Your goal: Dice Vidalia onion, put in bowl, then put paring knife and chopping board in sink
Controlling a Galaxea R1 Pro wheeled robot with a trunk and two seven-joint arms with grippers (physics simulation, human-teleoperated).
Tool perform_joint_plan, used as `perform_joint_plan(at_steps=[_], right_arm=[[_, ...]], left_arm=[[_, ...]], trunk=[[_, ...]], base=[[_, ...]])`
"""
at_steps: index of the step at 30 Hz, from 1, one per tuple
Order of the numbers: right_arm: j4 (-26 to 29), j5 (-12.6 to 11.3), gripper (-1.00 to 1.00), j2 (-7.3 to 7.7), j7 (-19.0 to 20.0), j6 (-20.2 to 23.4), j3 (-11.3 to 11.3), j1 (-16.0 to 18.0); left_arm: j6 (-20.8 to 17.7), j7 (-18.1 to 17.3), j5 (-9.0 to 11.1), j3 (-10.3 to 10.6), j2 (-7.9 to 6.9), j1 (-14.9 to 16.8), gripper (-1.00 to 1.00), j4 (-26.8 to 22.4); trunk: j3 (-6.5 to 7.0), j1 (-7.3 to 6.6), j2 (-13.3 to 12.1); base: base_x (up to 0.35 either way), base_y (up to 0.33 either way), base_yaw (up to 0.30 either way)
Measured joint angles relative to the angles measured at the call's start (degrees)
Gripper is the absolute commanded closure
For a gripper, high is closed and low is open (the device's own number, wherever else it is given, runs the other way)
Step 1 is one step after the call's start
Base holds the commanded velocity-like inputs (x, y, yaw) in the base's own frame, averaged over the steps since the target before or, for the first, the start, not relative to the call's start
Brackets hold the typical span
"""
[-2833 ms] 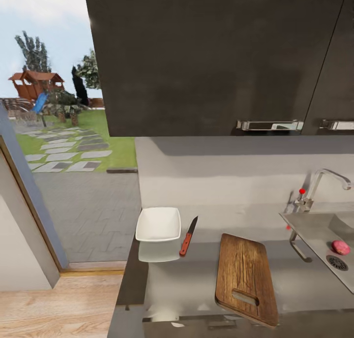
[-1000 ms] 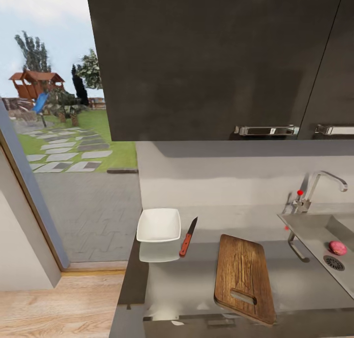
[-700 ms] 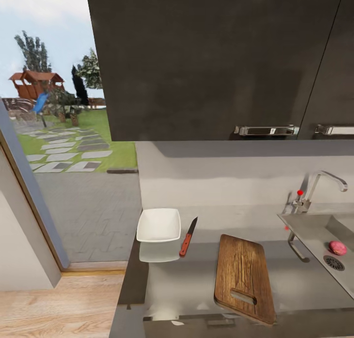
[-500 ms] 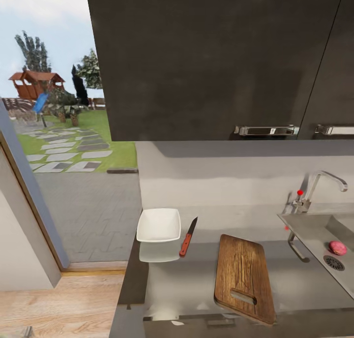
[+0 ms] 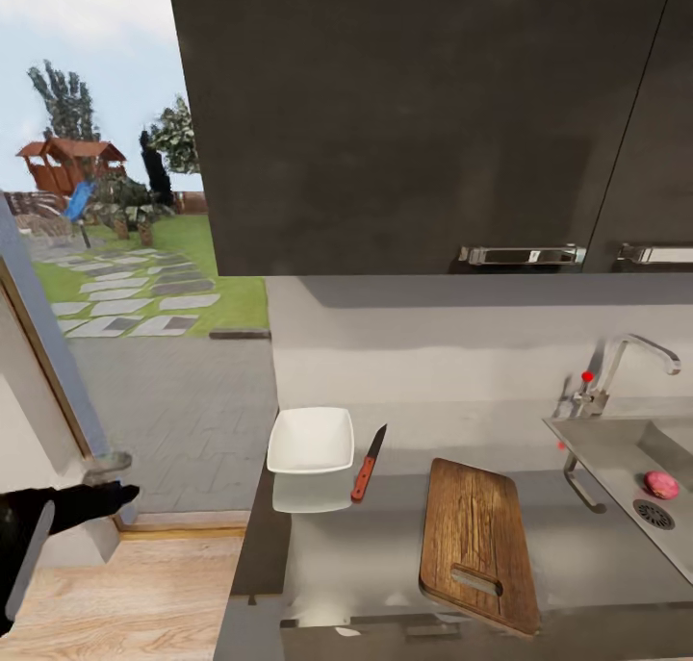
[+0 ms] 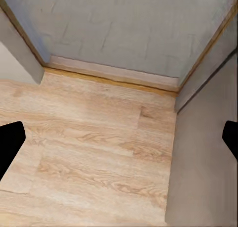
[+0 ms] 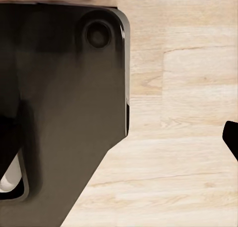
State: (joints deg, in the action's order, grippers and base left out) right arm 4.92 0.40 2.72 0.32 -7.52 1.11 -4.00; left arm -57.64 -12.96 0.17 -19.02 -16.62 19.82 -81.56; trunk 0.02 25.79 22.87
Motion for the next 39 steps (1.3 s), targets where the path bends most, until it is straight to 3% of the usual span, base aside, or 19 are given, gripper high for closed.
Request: perform_joint_plan(at_steps=[3, 5, 6, 8, 9, 11, 12, 13, 14, 18, 21, 24, 39], right_arm=[[0.01, 0.00, -1.00, 0.00, 0.00, -0.07, -0.04, 0.00], [0.01, 0.00, -1.00, 0.00, 0.00, -0.10, -0.05, 0.00], [0.03, 0.00, -1.00, 0.00, 0.00, -0.10, -0.07, -0.01], [0.01, 0.00, -1.00, 0.00, 0.00, -0.11, -0.07, 0.00], [0.01, 0.00, -1.00, 0.00, 0.00, -0.12, -0.07, 0.00], [0.01, 0.00, -1.00, 0.00, 0.00, -0.12, -0.07, 0.00], [0.01, 0.00, -1.00, 0.00, 0.00, -0.12, -0.07, 0.00], [0.01, 0.00, -1.00, 0.00, 0.00, -0.12, -0.07, 0.00], [0.01, 0.00, -1.00, 0.00, 0.00, -0.12, -0.07, 0.00], [0.01, 0.00, -1.00, 0.00, 0.00, -0.12, -0.07, 0.00], [0.01, 0.00, -1.00, 0.00, -0.02, -0.13, -0.07, 0.00], [0.01, 0.00, -1.00, 0.00, -0.05, -0.13, -0.07, 0.01], [0.01, 0.00, -1.00, 0.00, -0.08, -0.21, -0.15, 0.01]], left_arm=[[-0.16, -0.03, -0.14, 4.92, 2.60, 7.68, -1.00, 8.82], [-0.07, 0.07, -0.18, 7.61, 5.60, 13.68, -1.00, 17.33], [0.09, 0.30, -0.16, 9.04, 8.53, 18.97, -1.00, 25.17], [0.21, 0.72, -0.35, 9.62, 10.48, 22.59, -1.00, 30.10], [0.31, 1.50, -0.13, 9.99, 12.17, 25.33, -1.00, 33.73], [0.51, 2.99, -0.38, 10.25, 14.15, 27.86, -1.00, 36.78], [0.67, 5.08, -0.15, 10.42, 16.10, 30.04, -1.00, 39.03], [0.76, 6.41, -0.39, 10.62, 17.13, 31.18, -1.00, 40.05], [0.85, 10.01, -0.15, 10.72, 19.18, 33.74, -1.00, 42.67], [0.95, 16.67, -0.37, 10.87, 24.04, 40.26, -1.00, 50.57], [0.96, 18.51, -0.52, 10.87, 25.35, 43.26, -1.00, 54.01], [0.97, 18.90, -0.51, 10.80, 25.65, 43.95, -1.00, 54.75], [1.43, 19.37, -0.44, 10.38, 26.54, 44.42, -1.00, 55.17]], trunk=[[-0.01, -0.01, 0.00], [-0.01, -0.01, 0.00], [0.00, -0.03, 0.03], [-0.01, -0.02, 0.02], [0.00, -0.02, 0.01], [-0.01, -0.02, 0.02], [0.00, -0.02, 0.02], [-0.01, -0.03, 0.03], [0.00, -0.02, 0.02], [0.00, -0.03, 0.03], [-0.01, -0.03, 0.03], [-0.01, -0.03, 0.03], [-0.08, -0.02, 0.02]], base=[[0.000, 0.000, 0.000], [0.000, 0.000, 0.000], [0.000, 0.000, 0.000], [0.000, 0.000, 0.000], [0.000, 0.000, 0.000], [0.000, 0.000, 0.000], [0.000, 0.000, 0.000], [0.000, 0.000, 0.000], [0.000, 0.000, 0.000], [0.000, 0.000, 0.000], [0.000, 0.000, 0.000], [0.000, 0.000, 0.000], [0.000, 0.000, 0.000]])
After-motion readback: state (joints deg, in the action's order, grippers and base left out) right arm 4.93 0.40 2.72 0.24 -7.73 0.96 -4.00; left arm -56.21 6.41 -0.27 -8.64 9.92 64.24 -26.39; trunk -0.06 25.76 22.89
